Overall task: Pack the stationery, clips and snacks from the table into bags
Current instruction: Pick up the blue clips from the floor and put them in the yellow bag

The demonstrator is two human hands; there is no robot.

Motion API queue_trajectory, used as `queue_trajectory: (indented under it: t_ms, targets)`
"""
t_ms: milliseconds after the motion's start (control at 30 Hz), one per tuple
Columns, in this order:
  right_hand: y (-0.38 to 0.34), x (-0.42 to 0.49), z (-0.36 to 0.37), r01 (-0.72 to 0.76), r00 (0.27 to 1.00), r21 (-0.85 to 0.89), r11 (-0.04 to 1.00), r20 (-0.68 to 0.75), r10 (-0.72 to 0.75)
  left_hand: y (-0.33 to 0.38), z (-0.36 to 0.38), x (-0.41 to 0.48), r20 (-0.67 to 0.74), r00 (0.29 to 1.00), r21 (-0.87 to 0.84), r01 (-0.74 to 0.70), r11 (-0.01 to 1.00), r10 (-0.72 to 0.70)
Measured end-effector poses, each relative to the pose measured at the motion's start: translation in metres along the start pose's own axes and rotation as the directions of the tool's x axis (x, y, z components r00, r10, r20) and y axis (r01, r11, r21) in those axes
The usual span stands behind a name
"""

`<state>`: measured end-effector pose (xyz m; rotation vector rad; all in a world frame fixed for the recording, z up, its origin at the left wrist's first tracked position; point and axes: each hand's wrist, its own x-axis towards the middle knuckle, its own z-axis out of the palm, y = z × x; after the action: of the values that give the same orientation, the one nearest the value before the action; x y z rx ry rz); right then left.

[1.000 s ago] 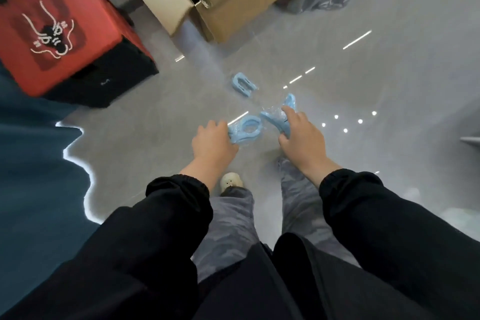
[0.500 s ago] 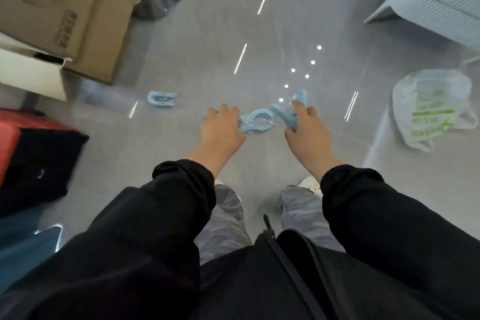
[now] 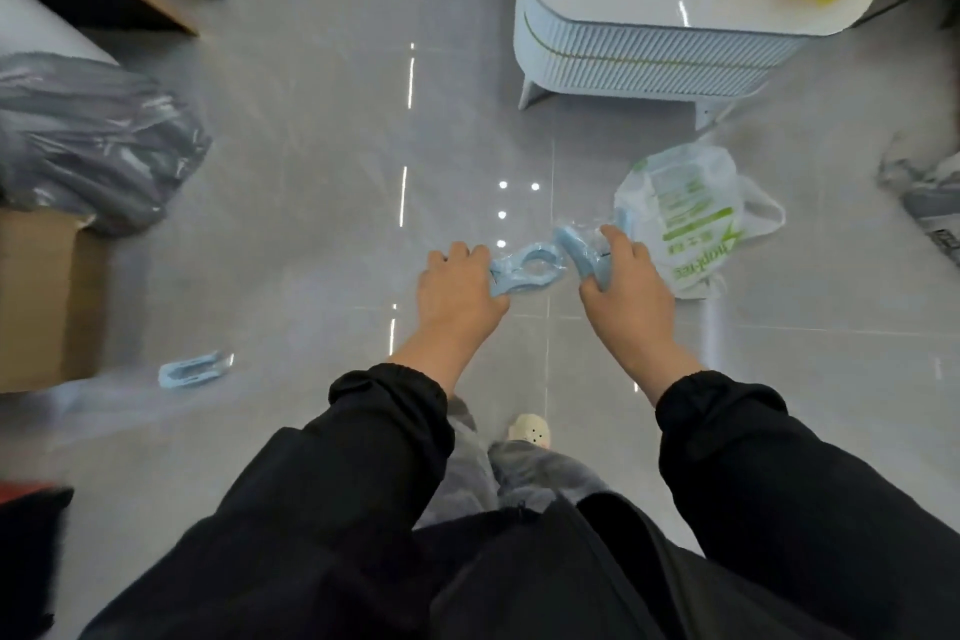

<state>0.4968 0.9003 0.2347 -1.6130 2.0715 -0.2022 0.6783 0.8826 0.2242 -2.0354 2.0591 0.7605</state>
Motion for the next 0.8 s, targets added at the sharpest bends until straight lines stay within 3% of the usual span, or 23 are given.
queue_trajectory:
  t_ms: [333,533,800]
  targets:
    - [-0.001,0.200,-0.074,-0.145,0.974,0.064,0.987,-0.168,0.154,0.087,-0.109,0.228,-0.034,0.984,0.079,-0.170,0.982,0.173]
    - [-0.023,0.319,-0.120,-0.238,0.955,0.131,0.962,-0.148,0.256,0.124,-0.188,0.367,0.006,0.972,0.188,-0.230,0.955,0.233]
    - [0.031,0.421,-0.185,-0.401,0.881,0.171,0.900,-0.195,0.430,0.226,-0.194,0.477,0.080,0.942,0.087,-0.331,0.940,0.325]
